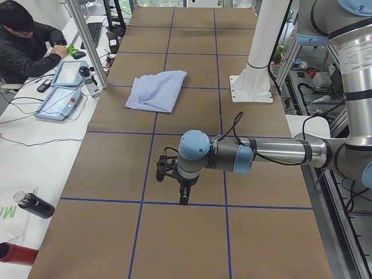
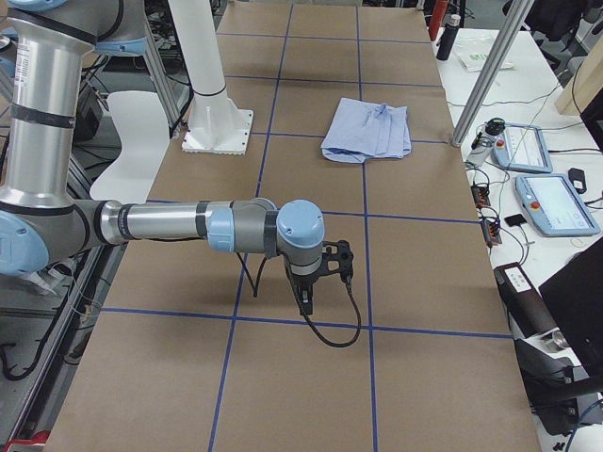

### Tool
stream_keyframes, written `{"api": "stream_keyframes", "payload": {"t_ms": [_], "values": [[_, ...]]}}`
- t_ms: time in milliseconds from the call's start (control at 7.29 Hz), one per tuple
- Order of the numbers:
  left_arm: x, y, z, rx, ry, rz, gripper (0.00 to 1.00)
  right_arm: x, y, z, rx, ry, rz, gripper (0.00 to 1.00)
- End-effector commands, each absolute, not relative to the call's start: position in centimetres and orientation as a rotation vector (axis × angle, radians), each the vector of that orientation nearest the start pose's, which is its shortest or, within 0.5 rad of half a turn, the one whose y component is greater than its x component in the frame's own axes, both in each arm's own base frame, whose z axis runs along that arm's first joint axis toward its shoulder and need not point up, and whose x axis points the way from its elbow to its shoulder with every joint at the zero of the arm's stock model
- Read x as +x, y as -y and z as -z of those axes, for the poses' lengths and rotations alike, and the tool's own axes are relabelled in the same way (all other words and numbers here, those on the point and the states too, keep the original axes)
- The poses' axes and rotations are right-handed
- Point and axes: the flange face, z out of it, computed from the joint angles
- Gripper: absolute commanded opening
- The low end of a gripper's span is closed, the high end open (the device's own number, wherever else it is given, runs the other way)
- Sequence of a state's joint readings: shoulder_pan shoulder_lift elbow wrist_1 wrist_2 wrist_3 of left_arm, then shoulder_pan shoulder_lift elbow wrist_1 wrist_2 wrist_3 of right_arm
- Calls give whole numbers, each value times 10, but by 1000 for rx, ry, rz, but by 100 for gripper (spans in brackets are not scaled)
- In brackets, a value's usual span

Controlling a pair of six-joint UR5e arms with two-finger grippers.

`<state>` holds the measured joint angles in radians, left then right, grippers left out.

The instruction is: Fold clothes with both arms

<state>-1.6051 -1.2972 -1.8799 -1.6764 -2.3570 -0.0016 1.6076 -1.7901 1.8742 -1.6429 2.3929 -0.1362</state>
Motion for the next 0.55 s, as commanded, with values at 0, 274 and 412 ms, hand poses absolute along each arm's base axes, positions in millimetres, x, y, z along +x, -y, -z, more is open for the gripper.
{"api": "stream_keyframes", "payload": {"t_ms": [0,274,412], "values": [[-77,384,-607,160,-780,-26,100,75,396,-609,85,817,100,100],[-76,385,-603,168,-779,-31,100,75,396,-610,83,817,98,100],[-76,385,-603,168,-779,-31,100,75,396,-609,86,817,100,100]]}}
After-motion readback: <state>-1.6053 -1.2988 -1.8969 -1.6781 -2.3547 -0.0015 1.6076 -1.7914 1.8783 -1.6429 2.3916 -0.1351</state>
